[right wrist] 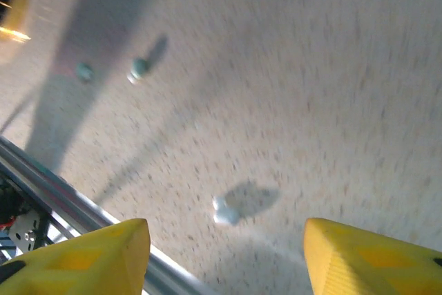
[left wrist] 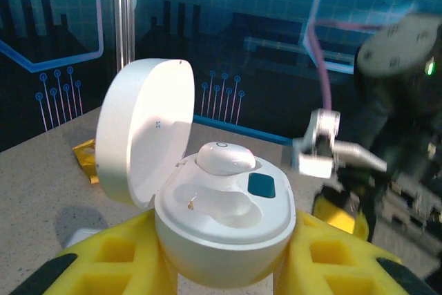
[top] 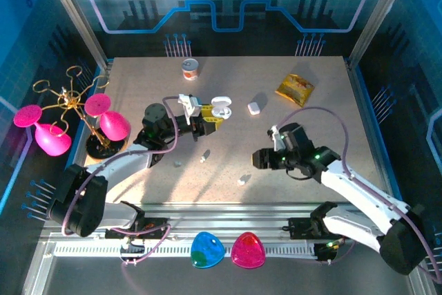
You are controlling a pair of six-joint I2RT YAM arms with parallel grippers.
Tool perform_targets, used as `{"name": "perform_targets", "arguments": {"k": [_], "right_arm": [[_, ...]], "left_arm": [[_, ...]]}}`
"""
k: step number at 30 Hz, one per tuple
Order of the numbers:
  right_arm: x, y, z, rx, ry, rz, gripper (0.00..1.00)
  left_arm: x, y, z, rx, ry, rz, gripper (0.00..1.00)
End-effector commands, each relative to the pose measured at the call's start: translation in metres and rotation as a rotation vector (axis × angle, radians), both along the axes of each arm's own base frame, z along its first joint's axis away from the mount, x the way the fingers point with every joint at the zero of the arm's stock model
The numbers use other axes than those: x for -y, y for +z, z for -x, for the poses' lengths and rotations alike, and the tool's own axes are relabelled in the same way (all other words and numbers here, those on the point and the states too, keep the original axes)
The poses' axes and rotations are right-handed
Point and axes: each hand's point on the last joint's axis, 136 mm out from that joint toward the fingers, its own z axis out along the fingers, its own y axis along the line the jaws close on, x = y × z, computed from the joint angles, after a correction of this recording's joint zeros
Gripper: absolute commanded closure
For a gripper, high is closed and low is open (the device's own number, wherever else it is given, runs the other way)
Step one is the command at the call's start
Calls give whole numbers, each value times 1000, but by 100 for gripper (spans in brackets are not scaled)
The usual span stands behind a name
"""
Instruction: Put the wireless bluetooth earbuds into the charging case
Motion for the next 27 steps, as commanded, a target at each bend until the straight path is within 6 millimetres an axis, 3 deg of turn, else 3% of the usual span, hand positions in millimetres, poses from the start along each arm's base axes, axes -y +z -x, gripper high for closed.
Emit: {"name": "perform_targets", "arguments": {"k": [1,8,13,27], "right_arm": [[-22,-17,13,-119,-73,-111,43],[-53,-54,28,-266,-186,-262,45],[-62,-70,32,-294,-211,-271,46],[-80,-73,16,-277,-164,-256,55]], "left_arm": [[-5,13,3,76,19,6,76],[-7,14,4,90,29,13,76],[-8,14,7,84,25,17,76],[-12,13,8,93,51,16,76]]}}
